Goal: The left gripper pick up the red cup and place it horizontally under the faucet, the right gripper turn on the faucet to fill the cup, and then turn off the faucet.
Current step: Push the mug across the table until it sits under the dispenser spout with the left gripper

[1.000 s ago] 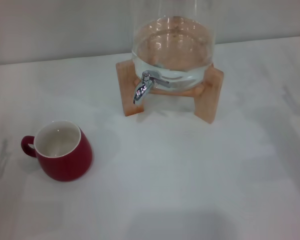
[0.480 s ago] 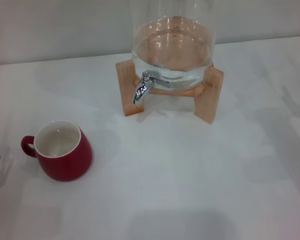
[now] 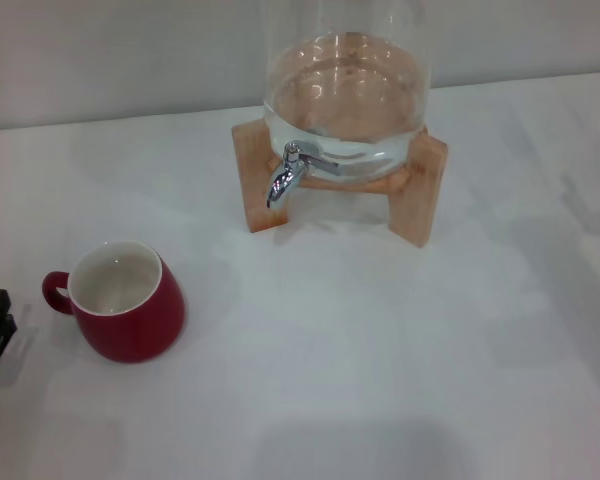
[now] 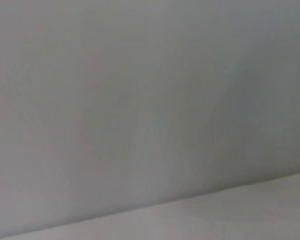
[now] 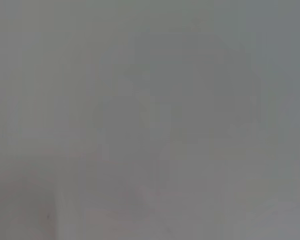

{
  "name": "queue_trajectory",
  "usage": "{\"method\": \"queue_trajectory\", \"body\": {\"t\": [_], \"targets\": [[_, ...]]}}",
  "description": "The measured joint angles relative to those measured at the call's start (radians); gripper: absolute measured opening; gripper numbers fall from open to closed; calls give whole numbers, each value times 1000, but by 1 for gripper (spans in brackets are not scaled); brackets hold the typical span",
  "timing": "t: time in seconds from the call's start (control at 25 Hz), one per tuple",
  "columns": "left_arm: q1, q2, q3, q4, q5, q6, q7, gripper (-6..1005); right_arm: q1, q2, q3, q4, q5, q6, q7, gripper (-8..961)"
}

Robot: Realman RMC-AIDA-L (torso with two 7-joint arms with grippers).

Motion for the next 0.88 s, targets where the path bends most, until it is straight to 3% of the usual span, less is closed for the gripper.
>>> {"method": "queue_trajectory", "body": {"t": [0.88], "targets": [[-8, 2, 0, 0, 69, -29, 0, 779, -1, 0, -5, 0, 0, 0, 0, 870]]}}
